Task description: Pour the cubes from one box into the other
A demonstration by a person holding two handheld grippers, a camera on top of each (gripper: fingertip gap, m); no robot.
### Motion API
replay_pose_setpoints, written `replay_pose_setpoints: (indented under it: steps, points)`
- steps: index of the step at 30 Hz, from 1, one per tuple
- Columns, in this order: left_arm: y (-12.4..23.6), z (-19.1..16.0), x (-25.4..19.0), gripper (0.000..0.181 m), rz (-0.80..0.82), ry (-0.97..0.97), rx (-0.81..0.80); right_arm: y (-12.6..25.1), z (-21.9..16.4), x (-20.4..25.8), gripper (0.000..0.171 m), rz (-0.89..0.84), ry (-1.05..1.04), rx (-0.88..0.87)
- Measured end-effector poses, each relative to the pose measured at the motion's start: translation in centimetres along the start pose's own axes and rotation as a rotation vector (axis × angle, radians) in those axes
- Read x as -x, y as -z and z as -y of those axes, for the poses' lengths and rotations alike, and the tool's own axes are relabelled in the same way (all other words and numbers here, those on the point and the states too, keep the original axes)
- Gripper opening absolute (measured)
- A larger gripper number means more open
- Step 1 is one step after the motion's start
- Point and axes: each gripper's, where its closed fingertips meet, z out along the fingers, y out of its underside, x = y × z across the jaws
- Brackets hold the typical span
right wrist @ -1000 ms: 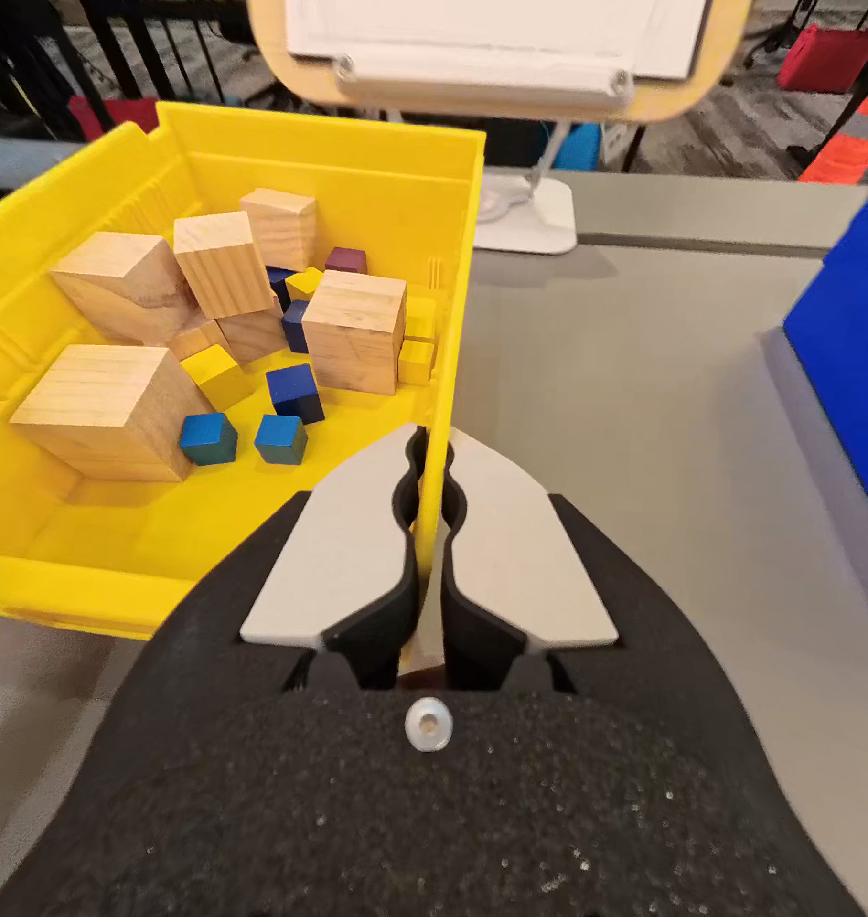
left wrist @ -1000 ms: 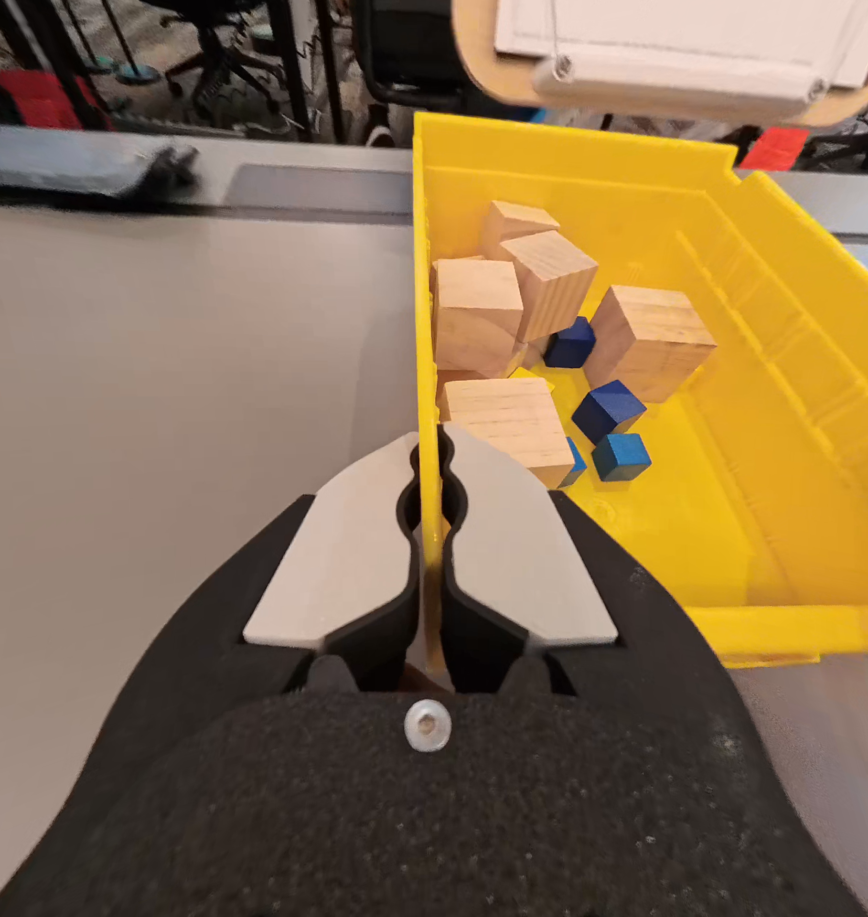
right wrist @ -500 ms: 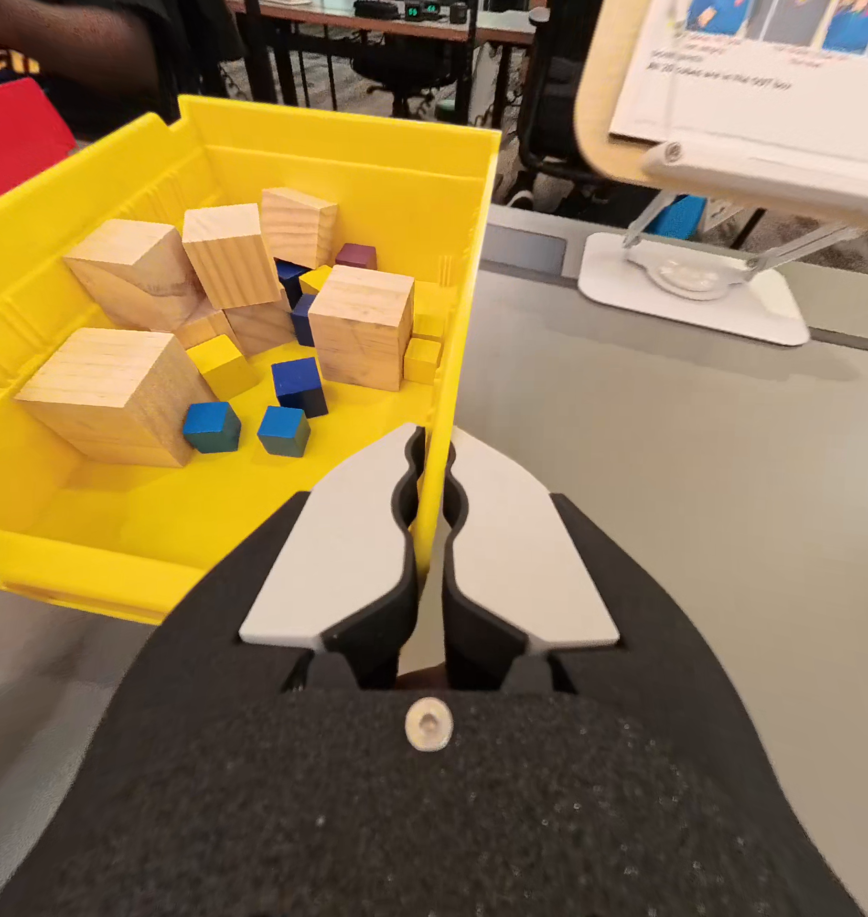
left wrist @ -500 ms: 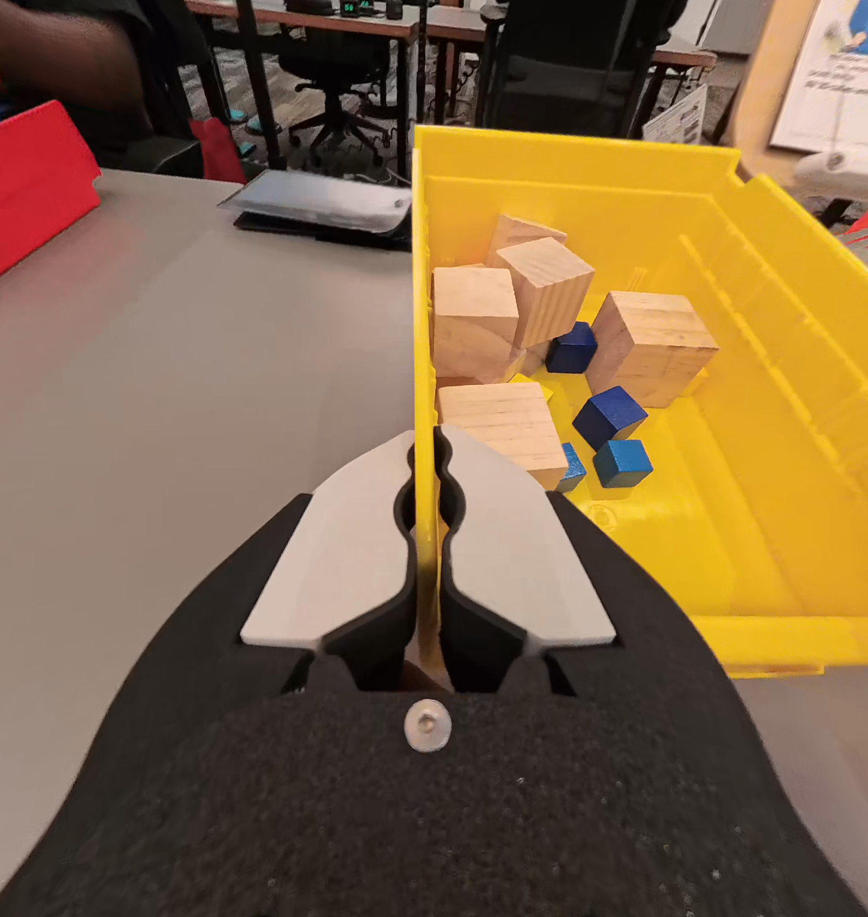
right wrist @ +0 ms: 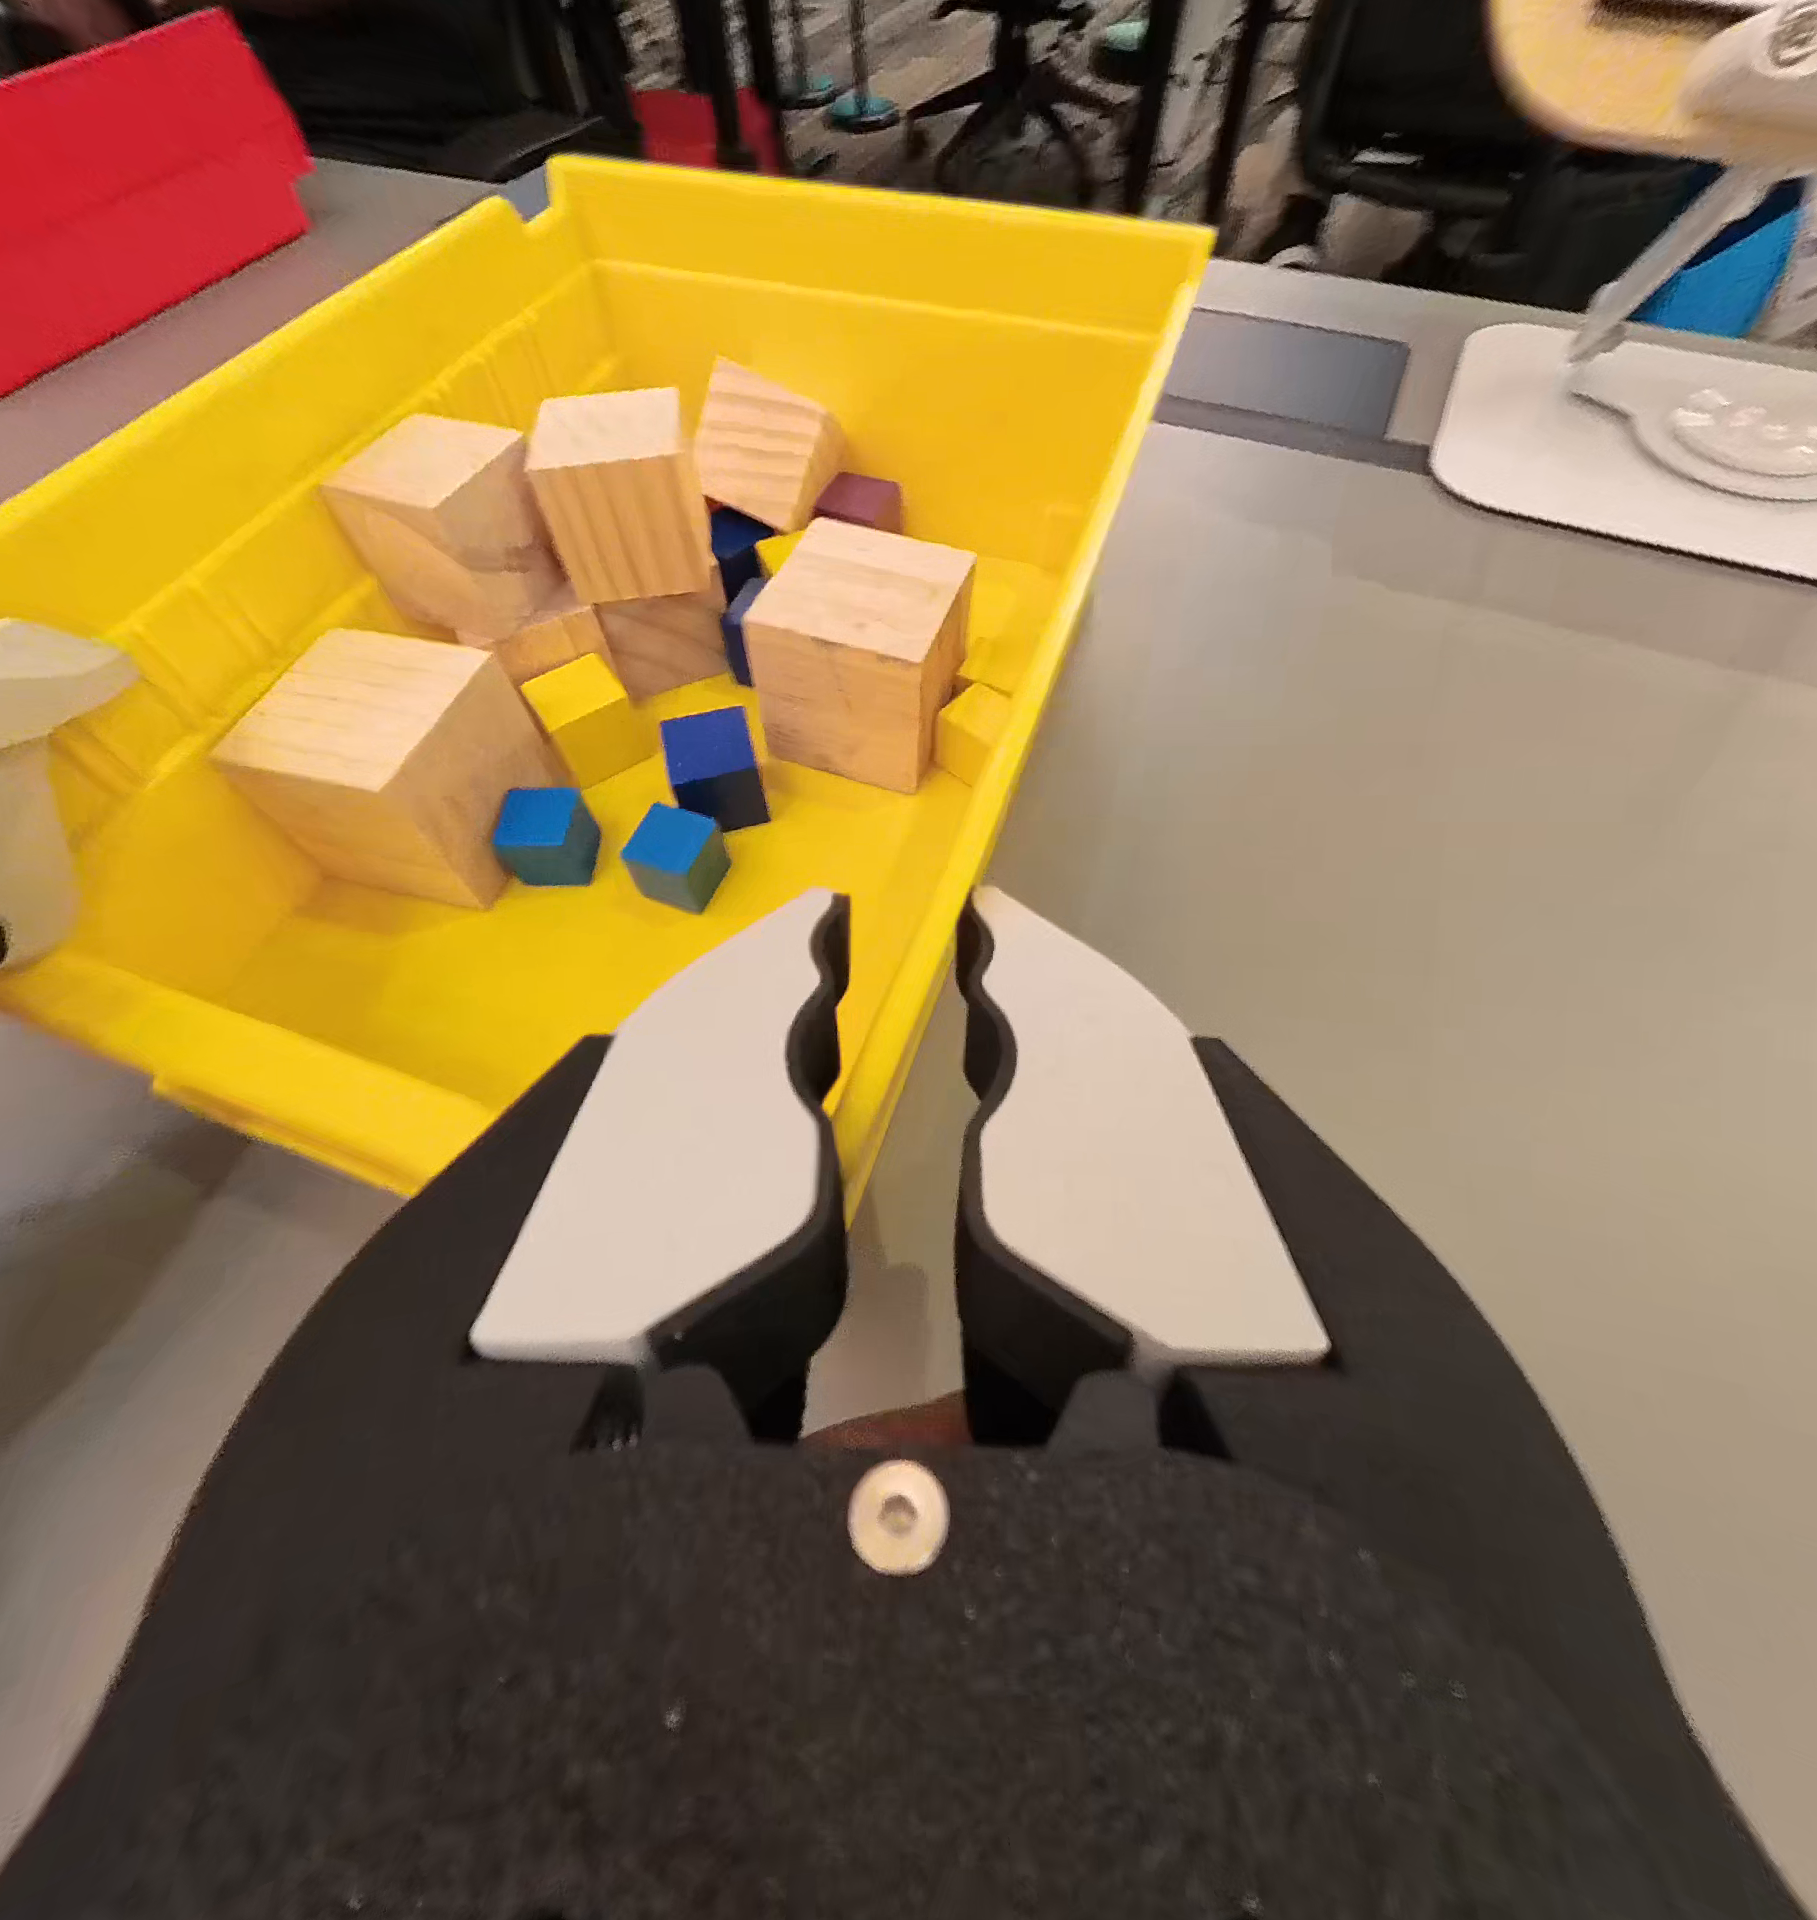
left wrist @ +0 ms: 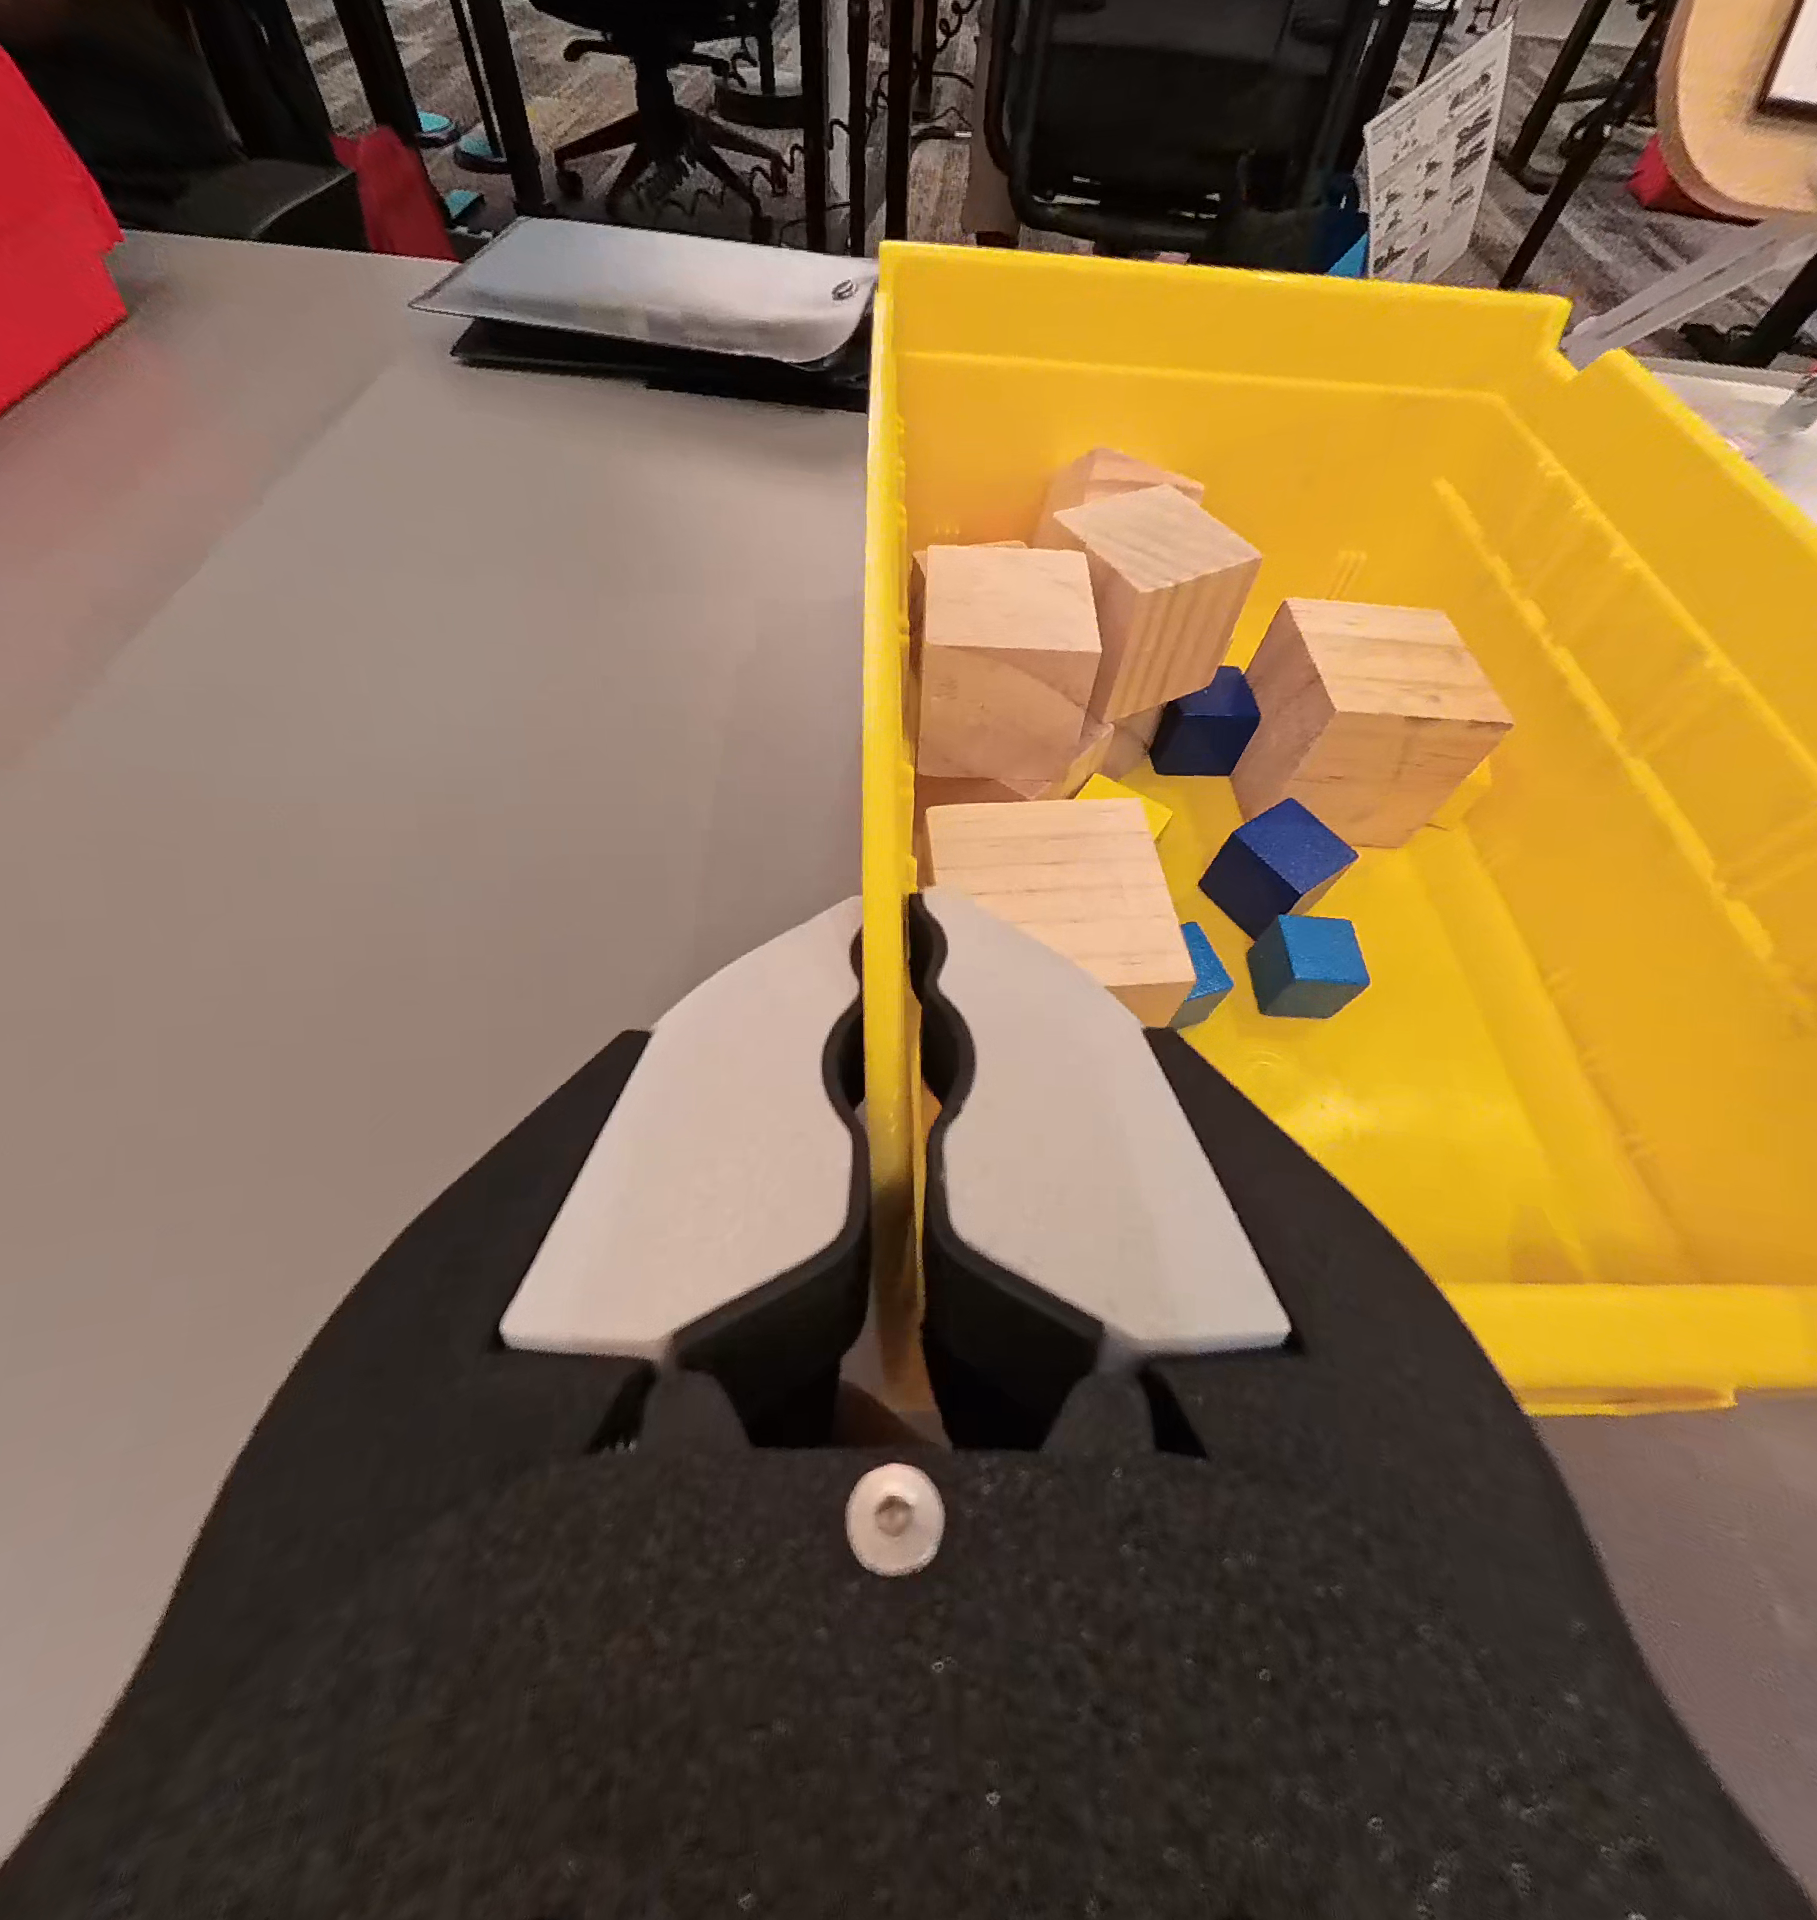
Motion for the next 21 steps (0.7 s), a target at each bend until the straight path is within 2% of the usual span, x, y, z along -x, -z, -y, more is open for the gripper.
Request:
replay_pose_setpoints:
  steps: [1,3,5,7,9,13,16,19,21]
  points:
    - [0.1,0.2,-0.1,0.004,-0.016,0.020,-0.003,0.4,0.0,0.1,0.020,0.044,0.004,0.014]
    - [1.5,2.0,-0.6,0.021,-0.040,0.064,-0.052,2.2,0.3,0.4,0.026,0.169,0.025,0.019]
    - [4.0,4.6,-0.2,0.023,0.034,0.035,-0.127,5.1,0.6,-0.4,0.027,0.292,0.069,0.022]
    - [6.2,6.7,-0.8,0.025,0.063,0.001,-0.181,8.3,1.0,-2.9,0.029,0.372,0.094,-0.003]
    - [7.5,7.5,-2.8,0.026,0.003,0.010,-0.202,11.0,1.3,-7.6,0.029,0.364,0.110,-0.075]
    - [7.6,4.8,-7.6,0.031,-0.132,0.078,-0.134,15.5,-1.5,-21.5,0.029,0.137,0.104,-0.119]
    - [7.9,0.4,-10.5,0.031,-0.164,0.120,-0.056,20.8,-4.0,-31.1,0.029,-0.069,0.055,-0.173]
    - [9.5,-4.8,-12.9,0.031,-0.184,0.151,-0.012,26.6,-5.4,-38.7,0.027,-0.254,0.025,-0.256]
    - [10.1,-5.4,-13.9,0.032,-0.203,0.129,0.014,28.9,-7.2,-42.6,0.026,-0.318,-0.068,-0.254]
